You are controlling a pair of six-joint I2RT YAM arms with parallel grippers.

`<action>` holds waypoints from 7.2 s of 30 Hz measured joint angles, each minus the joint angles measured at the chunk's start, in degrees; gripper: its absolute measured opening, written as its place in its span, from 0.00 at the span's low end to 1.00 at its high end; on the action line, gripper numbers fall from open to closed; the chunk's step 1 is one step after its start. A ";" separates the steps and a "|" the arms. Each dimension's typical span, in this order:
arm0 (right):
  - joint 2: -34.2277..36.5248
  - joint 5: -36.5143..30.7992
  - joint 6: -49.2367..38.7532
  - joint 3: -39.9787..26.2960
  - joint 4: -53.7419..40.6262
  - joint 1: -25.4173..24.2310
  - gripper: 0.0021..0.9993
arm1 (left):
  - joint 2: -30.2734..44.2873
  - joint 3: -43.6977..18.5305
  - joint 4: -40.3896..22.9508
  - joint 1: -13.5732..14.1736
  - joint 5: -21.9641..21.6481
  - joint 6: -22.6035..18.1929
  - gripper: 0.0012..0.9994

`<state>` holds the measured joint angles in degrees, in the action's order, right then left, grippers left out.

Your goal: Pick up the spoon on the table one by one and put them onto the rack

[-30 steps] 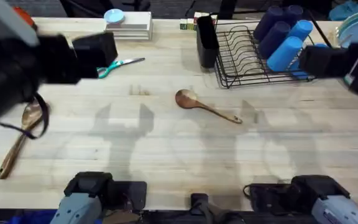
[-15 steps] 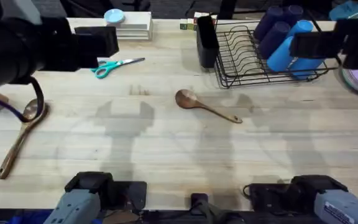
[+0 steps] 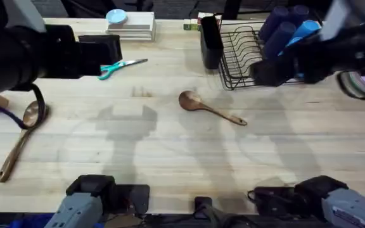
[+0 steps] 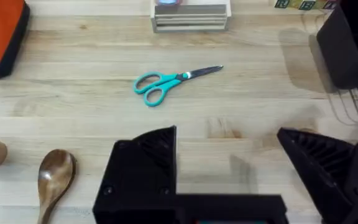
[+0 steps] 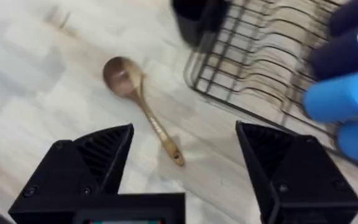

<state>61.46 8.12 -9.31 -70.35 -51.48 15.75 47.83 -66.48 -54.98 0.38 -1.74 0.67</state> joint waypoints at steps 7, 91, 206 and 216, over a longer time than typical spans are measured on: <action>4.53 0.37 -4.26 0.00 0.02 6.99 0.99 | 0.00 0.00 -0.11 0.02 0.00 0.00 0.99; 43.03 -1.38 -31.85 0.11 8.11 17.88 0.97 | 0.00 0.00 0.28 0.02 -1.07 0.00 0.99; 43.53 0.48 -12.50 -2.67 72.00 5.25 0.03 | 0.00 0.00 3.30 0.02 -1.07 0.22 0.99; 44.91 -0.46 -12.13 -2.67 68.61 4.55 0.03 | 0.00 0.00 3.32 0.02 -1.07 0.22 0.99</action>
<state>106.37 7.66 -21.43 -73.01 17.13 20.29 47.83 -66.48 -51.66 0.40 -2.81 0.89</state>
